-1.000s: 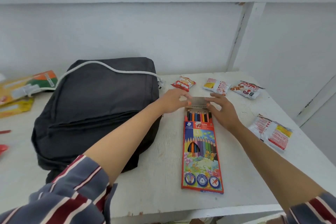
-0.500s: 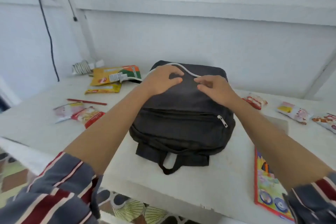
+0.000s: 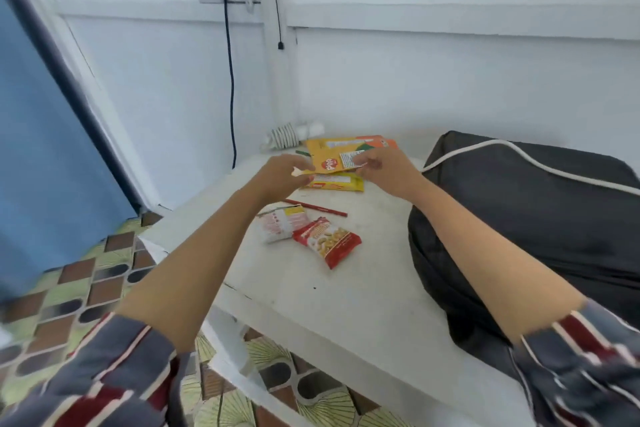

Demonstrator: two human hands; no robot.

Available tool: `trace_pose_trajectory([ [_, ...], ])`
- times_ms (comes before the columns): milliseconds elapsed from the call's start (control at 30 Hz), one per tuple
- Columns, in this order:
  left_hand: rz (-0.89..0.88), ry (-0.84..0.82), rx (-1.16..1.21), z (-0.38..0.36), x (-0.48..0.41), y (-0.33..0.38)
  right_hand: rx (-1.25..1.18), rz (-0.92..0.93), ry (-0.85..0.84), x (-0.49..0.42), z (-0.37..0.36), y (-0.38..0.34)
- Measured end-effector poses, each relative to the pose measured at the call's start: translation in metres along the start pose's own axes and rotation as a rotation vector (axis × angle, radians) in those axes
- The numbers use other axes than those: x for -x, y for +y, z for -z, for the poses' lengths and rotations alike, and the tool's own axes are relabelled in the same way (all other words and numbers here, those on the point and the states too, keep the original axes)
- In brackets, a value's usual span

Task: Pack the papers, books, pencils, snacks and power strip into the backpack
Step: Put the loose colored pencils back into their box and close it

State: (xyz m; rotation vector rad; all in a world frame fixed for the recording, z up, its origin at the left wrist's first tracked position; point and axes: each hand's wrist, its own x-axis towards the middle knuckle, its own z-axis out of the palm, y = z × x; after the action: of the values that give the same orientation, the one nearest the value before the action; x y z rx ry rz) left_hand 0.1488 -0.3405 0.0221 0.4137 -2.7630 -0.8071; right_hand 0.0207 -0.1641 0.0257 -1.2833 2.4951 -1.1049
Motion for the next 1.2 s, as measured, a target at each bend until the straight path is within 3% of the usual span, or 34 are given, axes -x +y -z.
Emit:
trace_pose_trajectory([
  [300, 0.101, 0.017, 0.054, 0.002, -0.056, -0.079, 0.058, -0.066, -0.133, -0.068, -0.055, 0.006],
  [433, 0.103, 0.008, 0.065, -0.001, -0.087, -0.098, 0.103, -0.061, -0.271, -0.085, -0.072, 0.009],
  [567, 0.057, -0.033, 0.079, -0.007, -0.118, -0.109, 0.086, -0.108, -0.391, -0.09, -0.087, 0.008],
  [867, -0.11, -0.181, 0.025, -0.031, -0.172, -0.135, 0.111, -0.23, -0.484, -0.098, -0.101, 0.002],
  [1200, -0.249, -0.135, 0.042, -0.043, -0.199, -0.155, 0.148, -0.33, -0.493, -0.102, -0.107, -0.003],
])
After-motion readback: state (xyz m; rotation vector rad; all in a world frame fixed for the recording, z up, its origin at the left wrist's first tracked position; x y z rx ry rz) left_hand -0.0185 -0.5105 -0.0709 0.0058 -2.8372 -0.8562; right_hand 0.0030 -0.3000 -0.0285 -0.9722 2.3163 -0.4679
